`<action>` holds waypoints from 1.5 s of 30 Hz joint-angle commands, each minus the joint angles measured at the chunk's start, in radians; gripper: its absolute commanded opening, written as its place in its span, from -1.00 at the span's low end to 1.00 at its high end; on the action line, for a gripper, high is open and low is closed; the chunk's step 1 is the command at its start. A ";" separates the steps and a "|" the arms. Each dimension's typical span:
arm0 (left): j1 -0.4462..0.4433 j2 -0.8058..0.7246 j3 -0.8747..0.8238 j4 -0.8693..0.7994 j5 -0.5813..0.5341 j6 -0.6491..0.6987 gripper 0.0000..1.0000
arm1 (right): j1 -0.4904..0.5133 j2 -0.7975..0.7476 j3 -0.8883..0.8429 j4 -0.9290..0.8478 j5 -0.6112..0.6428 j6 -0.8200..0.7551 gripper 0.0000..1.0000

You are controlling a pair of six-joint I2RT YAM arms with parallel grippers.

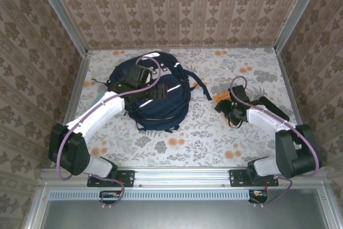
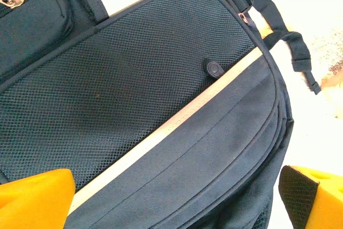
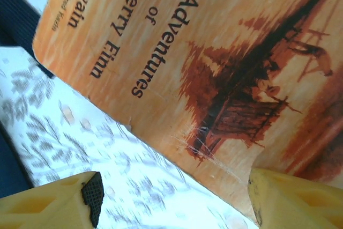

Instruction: Pack the student bag

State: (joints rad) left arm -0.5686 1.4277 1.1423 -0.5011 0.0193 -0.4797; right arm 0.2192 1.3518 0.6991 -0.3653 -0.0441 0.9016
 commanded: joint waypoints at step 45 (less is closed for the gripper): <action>-0.076 0.135 0.121 0.018 0.110 -0.044 0.93 | 0.323 -0.040 -0.005 -0.247 0.111 -0.095 0.28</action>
State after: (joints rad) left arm -0.6193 1.5341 1.2160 -0.4858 0.0872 -0.5026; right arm 0.5529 1.3926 0.7410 -0.5068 -0.0013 0.7494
